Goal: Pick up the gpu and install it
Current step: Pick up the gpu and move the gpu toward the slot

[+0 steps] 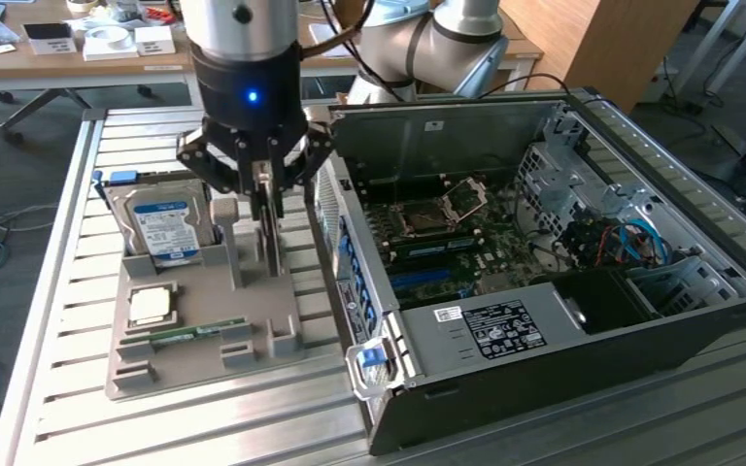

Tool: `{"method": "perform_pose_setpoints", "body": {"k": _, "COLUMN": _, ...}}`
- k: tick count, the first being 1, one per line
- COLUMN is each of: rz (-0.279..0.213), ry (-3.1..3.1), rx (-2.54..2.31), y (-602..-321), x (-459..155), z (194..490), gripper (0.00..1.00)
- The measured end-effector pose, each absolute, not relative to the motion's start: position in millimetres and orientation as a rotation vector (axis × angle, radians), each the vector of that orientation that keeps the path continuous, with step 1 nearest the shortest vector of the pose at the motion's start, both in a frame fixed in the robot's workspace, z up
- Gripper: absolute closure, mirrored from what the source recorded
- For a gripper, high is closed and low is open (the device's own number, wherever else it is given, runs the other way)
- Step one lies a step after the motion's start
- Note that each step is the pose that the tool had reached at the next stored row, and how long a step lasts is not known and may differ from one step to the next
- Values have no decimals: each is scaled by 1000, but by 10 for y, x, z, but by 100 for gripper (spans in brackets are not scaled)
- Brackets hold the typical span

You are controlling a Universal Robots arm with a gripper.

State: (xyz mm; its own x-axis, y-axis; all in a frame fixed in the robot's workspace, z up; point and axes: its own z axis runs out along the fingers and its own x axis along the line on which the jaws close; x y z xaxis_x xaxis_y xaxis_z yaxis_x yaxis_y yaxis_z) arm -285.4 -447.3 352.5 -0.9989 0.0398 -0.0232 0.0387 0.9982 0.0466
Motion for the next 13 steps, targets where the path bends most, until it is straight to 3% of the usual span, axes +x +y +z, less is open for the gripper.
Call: {"method": "perform_pose_setpoints", "body": {"k": 13, "rz": 72, "ry": 3116, "rx": 61, "y": -4474, "x": -2854, "z": 3955, "gripper": 73}}
